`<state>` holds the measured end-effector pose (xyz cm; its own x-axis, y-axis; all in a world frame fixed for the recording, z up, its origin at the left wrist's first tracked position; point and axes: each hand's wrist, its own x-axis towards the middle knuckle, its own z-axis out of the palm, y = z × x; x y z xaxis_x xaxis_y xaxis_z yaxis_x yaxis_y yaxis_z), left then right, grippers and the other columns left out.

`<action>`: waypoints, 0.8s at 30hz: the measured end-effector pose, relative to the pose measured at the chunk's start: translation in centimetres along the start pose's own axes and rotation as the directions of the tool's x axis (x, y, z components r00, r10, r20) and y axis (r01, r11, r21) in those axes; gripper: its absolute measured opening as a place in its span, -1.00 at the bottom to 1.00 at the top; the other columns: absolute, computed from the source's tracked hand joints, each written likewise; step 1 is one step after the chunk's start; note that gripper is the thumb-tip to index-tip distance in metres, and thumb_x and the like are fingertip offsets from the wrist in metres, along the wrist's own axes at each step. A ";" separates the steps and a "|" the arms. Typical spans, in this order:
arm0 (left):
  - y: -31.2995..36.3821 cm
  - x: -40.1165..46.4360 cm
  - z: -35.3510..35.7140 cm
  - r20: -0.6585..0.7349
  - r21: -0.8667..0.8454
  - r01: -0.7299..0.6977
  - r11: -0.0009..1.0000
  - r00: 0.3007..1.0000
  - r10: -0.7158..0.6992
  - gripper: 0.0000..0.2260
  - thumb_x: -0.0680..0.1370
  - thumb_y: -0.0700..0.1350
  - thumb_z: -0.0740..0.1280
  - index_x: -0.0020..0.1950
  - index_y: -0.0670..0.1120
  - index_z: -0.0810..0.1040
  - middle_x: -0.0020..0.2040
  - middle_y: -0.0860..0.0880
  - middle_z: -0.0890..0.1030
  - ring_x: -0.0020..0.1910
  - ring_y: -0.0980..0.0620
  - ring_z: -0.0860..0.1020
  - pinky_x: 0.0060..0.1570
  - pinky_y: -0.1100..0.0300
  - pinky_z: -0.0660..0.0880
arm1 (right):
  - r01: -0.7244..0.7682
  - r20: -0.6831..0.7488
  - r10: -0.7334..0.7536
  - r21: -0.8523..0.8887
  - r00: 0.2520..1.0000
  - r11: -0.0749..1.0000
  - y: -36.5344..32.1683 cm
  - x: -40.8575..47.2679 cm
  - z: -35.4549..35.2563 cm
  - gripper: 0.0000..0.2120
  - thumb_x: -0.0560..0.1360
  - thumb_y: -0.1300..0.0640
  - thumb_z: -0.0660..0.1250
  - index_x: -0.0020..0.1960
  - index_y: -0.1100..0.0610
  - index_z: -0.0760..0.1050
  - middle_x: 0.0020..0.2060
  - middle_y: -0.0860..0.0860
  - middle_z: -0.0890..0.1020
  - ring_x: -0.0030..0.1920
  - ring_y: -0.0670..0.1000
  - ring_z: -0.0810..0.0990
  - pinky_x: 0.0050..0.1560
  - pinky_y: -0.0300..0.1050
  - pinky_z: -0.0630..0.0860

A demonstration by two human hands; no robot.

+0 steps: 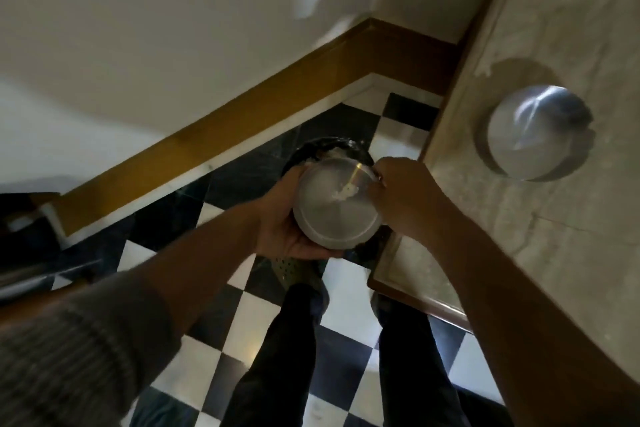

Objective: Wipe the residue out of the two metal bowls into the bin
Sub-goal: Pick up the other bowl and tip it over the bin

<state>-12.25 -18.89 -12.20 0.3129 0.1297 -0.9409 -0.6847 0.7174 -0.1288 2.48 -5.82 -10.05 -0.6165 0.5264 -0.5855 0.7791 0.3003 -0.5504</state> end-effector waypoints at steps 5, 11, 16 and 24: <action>3.2 0.1 -3.2 0.029 0.092 0.014 0.996 0.999 -0.017 -0.17 0.39 0.46 0.29 0.37 -0.16 0.45 0.26 -0.34 0.62 0.24 -0.33 0.60 0.23 -0.18 0.56 | 0.098 0.036 -0.099 0.037 0.994 0.995 -2.3 1.8 1.5 -0.73 0.56 0.26 0.16 0.23 0.20 0.48 -0.03 0.13 0.56 -0.15 -0.07 0.45 -0.27 -0.36 0.37; 6.1 0.3 -4.9 0.119 0.326 -0.143 0.935 0.987 0.109 -0.09 0.12 0.32 0.56 0.38 -0.05 0.45 0.27 -0.31 0.57 0.15 -0.34 0.61 -0.01 -0.19 0.64 | 0.091 0.005 -0.092 0.074 0.996 0.993 -2.1 1.9 3.6 -0.58 0.63 0.19 0.10 0.48 0.12 0.22 0.36 0.13 0.43 0.37 0.08 0.39 0.30 -0.17 0.34; 7.0 0.7 -4.2 0.212 0.457 -0.254 0.853 0.962 0.173 -0.09 -0.05 0.19 0.67 0.25 -0.03 0.54 0.13 -0.23 0.67 0.03 -0.21 0.69 0.00 -0.12 0.64 | 0.085 -0.048 -0.076 0.233 0.996 0.969 -0.8 1.9 4.1 -0.52 0.63 0.15 0.13 0.52 0.03 0.14 0.41 0.02 0.38 0.38 -0.07 0.35 0.24 -0.45 0.25; 5.0 2.8 -1.8 0.259 0.965 -0.224 -0.136 0.740 0.621 -0.07 0.32 0.26 0.53 0.53 -0.12 0.25 0.42 -0.10 0.41 0.38 -0.14 0.39 0.30 0.05 0.41 | 0.247 0.113 -0.270 0.183 0.956 0.952 2.1 0.3 2.1 -0.19 0.48 0.28 0.22 0.55 -0.04 -0.18 0.57 -0.06 0.00 0.55 -0.11 -0.04 0.53 0.00 0.14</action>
<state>-15.94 -16.16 -16.06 -0.0236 0.7188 -0.6948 0.6583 0.5342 0.5303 3.70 -6.71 -12.57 -0.8125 0.3328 -0.4787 0.5685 0.2701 -0.7771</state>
